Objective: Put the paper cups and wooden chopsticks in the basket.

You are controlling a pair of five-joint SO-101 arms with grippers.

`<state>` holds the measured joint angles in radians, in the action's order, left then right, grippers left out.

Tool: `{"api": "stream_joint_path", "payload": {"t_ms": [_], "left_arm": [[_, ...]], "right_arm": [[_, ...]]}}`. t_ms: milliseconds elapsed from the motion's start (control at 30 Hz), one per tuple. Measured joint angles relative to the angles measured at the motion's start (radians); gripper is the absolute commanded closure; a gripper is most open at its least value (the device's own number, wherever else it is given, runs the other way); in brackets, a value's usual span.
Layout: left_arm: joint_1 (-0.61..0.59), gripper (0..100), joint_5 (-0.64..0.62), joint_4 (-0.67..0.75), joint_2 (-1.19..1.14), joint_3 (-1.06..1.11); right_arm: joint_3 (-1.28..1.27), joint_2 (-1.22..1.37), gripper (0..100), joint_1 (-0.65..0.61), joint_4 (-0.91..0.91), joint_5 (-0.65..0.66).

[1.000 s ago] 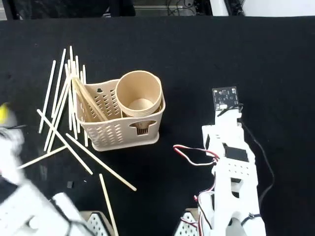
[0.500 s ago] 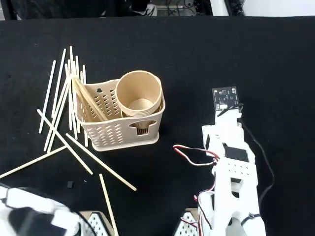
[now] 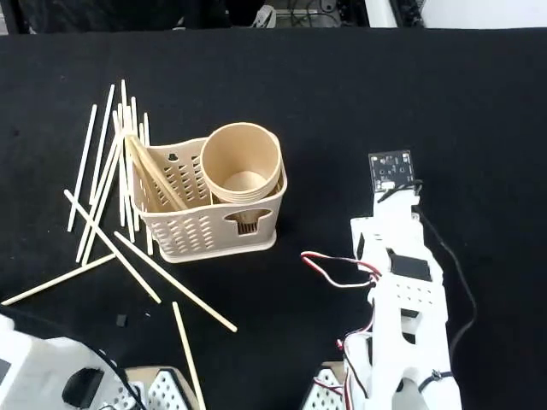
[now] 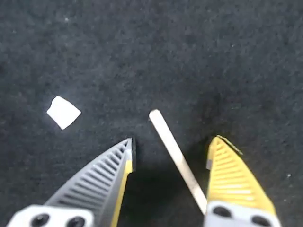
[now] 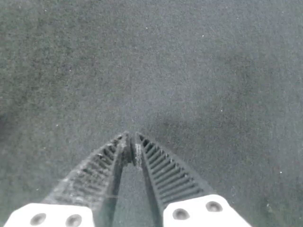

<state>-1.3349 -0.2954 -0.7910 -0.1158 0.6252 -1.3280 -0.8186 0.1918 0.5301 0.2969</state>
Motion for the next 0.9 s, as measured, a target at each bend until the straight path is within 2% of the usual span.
{"api": "stream_joint_path", "payload": {"t_ms": [100,300,433,667,900], "left_arm": [[0.006,96,-0.002,0.000,-0.021,-0.034],[0.069,97,-0.006,-0.026,0.012,-0.046],[0.098,97,-0.005,-0.100,0.103,-0.026],[0.178,97,-0.009,-0.199,0.384,-0.029],[0.405,97,-0.006,-0.215,0.776,-0.140]], "right_arm": [[0.000,0.000,98.4,0.000,0.000,0.000],[0.000,0.000,98.4,0.000,0.000,0.000],[0.000,0.000,98.4,0.000,0.000,0.000],[0.000,0.000,98.4,0.000,0.000,0.000],[0.000,0.000,98.4,0.000,0.000,0.000]]}}
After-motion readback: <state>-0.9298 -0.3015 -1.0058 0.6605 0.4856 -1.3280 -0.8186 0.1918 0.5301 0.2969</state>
